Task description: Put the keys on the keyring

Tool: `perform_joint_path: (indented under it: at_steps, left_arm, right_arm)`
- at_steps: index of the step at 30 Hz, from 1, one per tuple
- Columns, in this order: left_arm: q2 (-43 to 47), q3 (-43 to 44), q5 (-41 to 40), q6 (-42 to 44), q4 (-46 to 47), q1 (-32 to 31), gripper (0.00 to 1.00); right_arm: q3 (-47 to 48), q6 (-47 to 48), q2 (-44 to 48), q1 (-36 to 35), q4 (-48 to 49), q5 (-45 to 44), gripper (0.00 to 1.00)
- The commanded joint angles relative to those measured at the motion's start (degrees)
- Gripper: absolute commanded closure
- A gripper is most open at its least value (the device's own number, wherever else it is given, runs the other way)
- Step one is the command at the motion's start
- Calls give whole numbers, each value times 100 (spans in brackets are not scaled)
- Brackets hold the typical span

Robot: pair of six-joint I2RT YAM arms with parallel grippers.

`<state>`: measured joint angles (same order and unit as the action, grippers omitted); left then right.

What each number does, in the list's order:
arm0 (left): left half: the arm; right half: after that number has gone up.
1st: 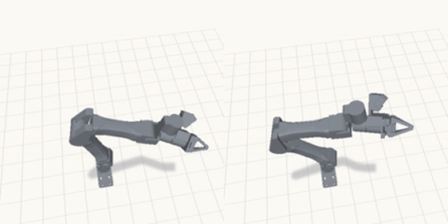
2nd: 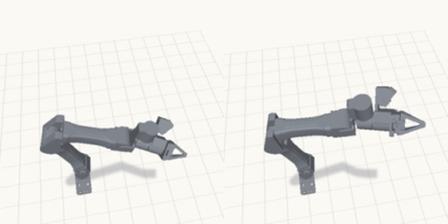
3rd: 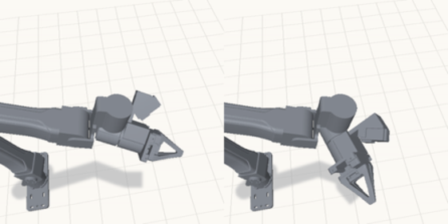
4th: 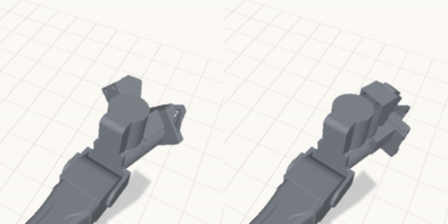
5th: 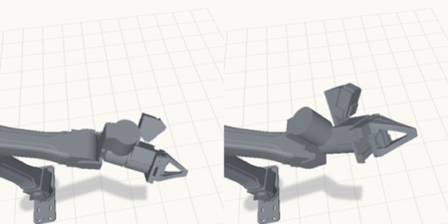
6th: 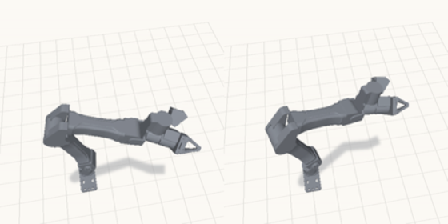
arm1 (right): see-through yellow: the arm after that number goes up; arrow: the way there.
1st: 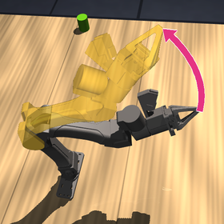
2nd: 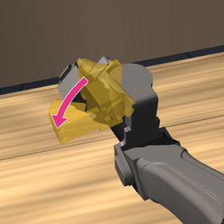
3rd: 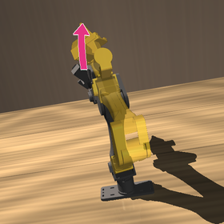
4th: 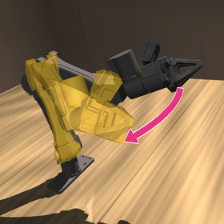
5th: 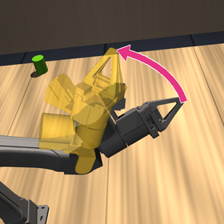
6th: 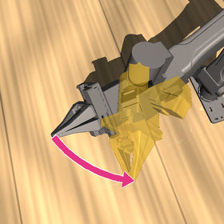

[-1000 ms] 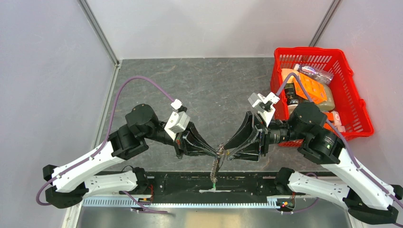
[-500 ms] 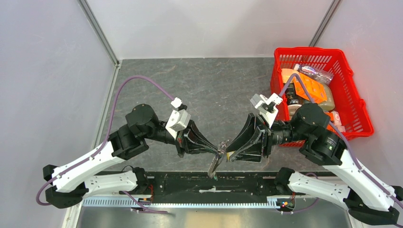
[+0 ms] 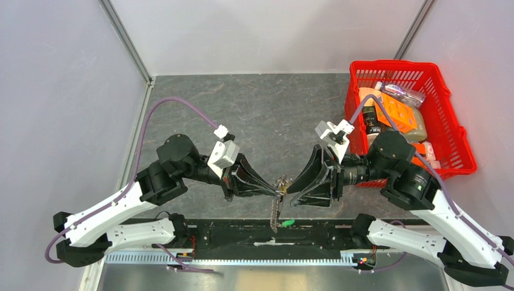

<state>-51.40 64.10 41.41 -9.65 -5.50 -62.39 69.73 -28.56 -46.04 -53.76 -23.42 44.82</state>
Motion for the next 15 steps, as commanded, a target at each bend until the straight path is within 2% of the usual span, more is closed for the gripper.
perform_joint_path:
  at_steps: [1, 15]
  left_arm:
    - [115, 19, -21, -195, 406, -10, 98]
    - [111, -2, 30, -140, 391, -5, 98]
  right_arm:
    - [40, 108, -77, -4, 57, -83, 50]
    - [111, 164, -218, -2, 281, -61, 51]
